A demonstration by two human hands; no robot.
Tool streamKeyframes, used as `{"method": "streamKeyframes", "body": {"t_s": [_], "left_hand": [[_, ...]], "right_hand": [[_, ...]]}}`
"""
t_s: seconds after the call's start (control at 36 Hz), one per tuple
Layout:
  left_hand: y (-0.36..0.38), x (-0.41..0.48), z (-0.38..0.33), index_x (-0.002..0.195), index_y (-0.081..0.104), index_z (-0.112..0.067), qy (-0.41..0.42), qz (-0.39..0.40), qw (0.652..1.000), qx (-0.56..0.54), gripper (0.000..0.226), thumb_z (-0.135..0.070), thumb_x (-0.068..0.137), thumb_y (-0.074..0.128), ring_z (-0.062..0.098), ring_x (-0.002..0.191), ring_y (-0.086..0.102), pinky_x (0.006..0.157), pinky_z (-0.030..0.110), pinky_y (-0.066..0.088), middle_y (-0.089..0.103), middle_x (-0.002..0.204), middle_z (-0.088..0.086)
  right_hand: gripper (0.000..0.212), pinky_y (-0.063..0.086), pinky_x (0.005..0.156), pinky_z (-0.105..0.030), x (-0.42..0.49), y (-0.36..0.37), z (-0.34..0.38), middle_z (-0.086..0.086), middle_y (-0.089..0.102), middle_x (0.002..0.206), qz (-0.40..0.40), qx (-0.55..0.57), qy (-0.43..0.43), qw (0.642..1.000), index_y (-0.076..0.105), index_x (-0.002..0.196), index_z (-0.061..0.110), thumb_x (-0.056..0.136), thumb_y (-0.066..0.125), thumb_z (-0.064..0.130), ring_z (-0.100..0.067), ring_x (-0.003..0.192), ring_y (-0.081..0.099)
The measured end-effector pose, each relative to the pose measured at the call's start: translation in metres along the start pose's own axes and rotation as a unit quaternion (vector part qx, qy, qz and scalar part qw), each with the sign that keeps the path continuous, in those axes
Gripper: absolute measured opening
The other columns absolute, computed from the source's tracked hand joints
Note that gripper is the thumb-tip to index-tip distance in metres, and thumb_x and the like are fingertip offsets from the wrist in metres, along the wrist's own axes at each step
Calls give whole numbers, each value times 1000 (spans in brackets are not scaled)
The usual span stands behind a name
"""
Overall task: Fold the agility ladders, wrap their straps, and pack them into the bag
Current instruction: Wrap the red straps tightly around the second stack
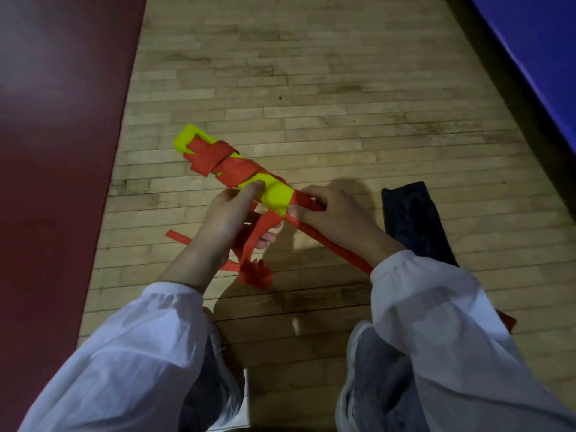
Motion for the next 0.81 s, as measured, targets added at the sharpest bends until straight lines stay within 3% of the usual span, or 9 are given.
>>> {"method": "streamKeyframes", "body": {"t_s": [0.11, 0.22, 0.33, 0.42, 0.5, 0.56, 0.61, 0.72, 0.81], "left_hand": [[-8, 6, 4, 131, 37, 3, 11, -78, 996, -40, 54, -32, 95, 56, 25, 42, 62, 35, 23, 45, 63, 85, 24], [-15, 9, 1, 125, 39, -6, 45, -140, 984, -98, 42, -41, 101, 34, 23, 36, 57, 34, 21, 41, 62, 82, 23], [-17, 9, 4, 103, 54, -5, -29, -94, 960, -262, 44, -39, 103, 27, 23, 39, 60, 37, 21, 46, 62, 72, 17], [-19, 8, 11, 119, 55, 4, -141, -23, 891, -431, 61, -42, 103, 20, 26, 51, 68, 43, 27, 54, 68, 87, 21], [-19, 7, 15, 103, 61, 14, -198, 24, 833, -516, 92, -56, 99, 2, 28, 58, 71, 51, 32, 58, 71, 81, 23], [-15, 4, 15, 97, 61, 17, -221, 54, 818, -528, 95, -59, 98, 4, 27, 52, 69, 44, 30, 56, 70, 75, 22], [-13, 3, 12, 103, 56, 15, -239, 74, 833, -493, 83, -57, 100, 14, 24, 45, 65, 36, 25, 50, 67, 69, 20], [-7, -2, -1, 102, 55, 7, -213, 110, 931, -274, 36, -18, 95, 30, 18, 39, 61, 35, 18, 46, 66, 60, 17], [-1, -1, -2, 110, 57, 10, -176, 134, 962, -160, 41, -4, 88, 26, 15, 38, 59, 36, 17, 47, 67, 65, 16]], "right_hand": [[43, 39, 75, -17, -4, 1, 6, 12, 52, 106, 14, -18, -14, 1000, 55, 134, 26, 93, 58, 40, -7, 100, 50], [45, 39, 81, -24, -4, 5, 8, 4, 59, 119, 37, -16, -19, 999, 53, 135, 23, 94, 57, 40, -9, 104, 51], [41, 43, 73, -18, -3, 4, 10, 9, 58, 108, 20, 16, -16, 1000, 57, 130, 26, 92, 59, 40, -10, 98, 56], [41, 44, 72, -23, 1, 2, 6, 5, 64, 111, 5, 55, 7, 998, 59, 127, 26, 90, 60, 45, -13, 99, 61], [39, 44, 75, -25, 4, 0, 3, 6, 68, 105, -1, 96, 26, 995, 63, 122, 27, 88, 61, 47, -12, 94, 64], [37, 44, 74, -25, 5, -2, 2, 7, 68, 103, -2, 100, 26, 995, 64, 121, 27, 89, 62, 45, -10, 92, 64], [37, 42, 73, -24, 5, -2, 0, 6, 68, 103, -4, 91, 26, 996, 64, 121, 27, 89, 61, 45, -11, 92, 64], [38, 41, 70, -24, 5, -2, -2, 5, 67, 106, -12, 66, 25, 997, 63, 123, 28, 89, 61, 45, -12, 93, 63], [36, 41, 72, -24, 6, -3, -4, 5, 67, 108, -21, 60, 25, 998, 64, 120, 29, 88, 62, 45, -11, 95, 63]]}}
Point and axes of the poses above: each hand's wrist, its own x-axis towards the middle knuckle, its own y-axis out of the palm, z = x × y, the point moved 3 cm from there along x, towards the middle knuckle
